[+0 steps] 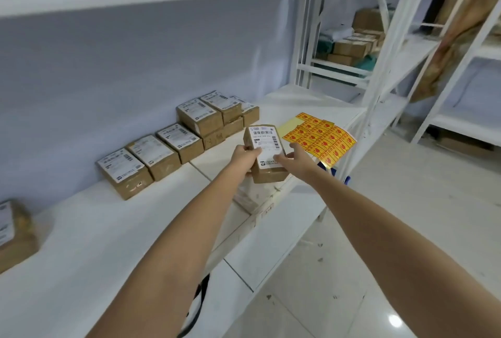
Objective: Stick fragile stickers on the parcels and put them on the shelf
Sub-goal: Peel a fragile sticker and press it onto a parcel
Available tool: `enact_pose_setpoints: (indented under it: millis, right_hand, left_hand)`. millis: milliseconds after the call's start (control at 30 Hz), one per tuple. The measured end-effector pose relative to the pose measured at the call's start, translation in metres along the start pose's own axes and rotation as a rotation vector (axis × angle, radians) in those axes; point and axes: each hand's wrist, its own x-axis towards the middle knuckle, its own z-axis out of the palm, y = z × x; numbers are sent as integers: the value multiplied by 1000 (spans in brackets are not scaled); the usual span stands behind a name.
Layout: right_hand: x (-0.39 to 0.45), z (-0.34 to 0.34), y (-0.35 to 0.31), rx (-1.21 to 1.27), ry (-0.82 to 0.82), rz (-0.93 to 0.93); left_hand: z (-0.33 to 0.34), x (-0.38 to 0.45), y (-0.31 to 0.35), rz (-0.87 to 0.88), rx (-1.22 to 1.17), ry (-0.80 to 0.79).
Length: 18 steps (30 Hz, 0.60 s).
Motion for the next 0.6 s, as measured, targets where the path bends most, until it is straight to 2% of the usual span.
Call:
enact_pose_setpoints:
  millis: [233, 600]
  right_hand:
    - [26, -52, 48, 30, -88, 78]
    - [71, -74, 66, 127, -98, -161]
  left_hand:
    - [67, 28, -6, -30, 35, 22]
    - [104, 62, -12, 10, 93, 148]
